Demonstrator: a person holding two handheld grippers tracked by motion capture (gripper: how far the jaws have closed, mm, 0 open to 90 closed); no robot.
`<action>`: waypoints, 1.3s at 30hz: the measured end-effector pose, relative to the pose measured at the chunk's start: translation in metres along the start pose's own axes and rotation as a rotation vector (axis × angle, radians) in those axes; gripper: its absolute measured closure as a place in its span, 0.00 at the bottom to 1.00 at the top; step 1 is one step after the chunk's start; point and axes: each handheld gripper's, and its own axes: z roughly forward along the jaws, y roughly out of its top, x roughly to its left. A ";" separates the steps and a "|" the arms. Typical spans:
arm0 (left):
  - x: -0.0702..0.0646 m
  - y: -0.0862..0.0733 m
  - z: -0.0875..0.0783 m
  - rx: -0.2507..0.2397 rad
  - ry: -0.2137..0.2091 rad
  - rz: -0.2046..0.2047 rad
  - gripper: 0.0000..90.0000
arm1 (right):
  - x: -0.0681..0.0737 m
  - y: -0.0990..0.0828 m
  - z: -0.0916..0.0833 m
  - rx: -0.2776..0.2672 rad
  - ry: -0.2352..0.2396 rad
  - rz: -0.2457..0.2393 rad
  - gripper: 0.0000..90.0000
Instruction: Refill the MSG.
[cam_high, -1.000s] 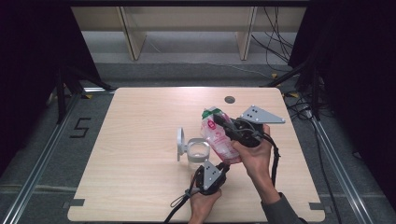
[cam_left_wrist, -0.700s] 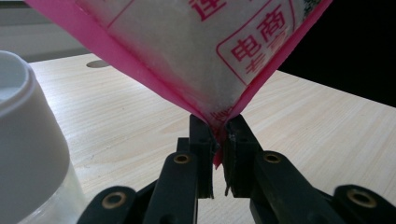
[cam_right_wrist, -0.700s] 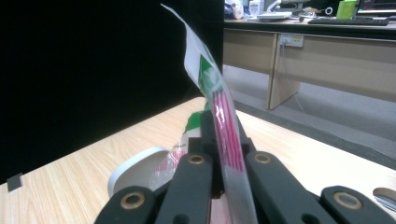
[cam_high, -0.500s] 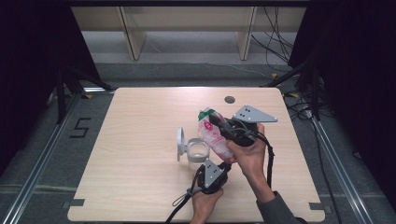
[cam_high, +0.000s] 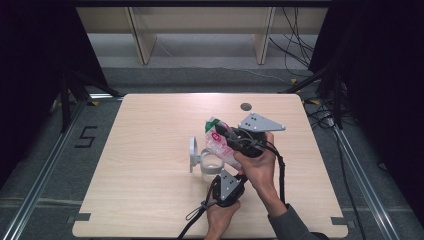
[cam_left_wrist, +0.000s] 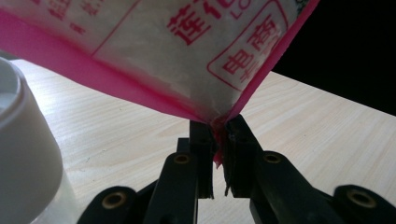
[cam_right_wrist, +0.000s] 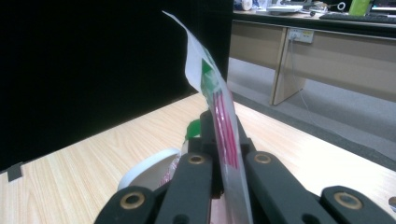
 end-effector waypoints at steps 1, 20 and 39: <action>0.000 0.000 0.000 0.000 0.000 0.000 0.92 | 0.001 0.000 0.000 0.010 -0.011 0.004 1.00; -0.006 0.004 0.010 -0.004 -0.030 -0.022 0.92 | -0.001 0.000 0.008 0.043 -0.001 -0.018 1.00; -0.008 0.004 0.017 -0.030 -0.020 -0.025 0.92 | -0.010 -0.001 0.013 0.047 0.002 0.004 1.00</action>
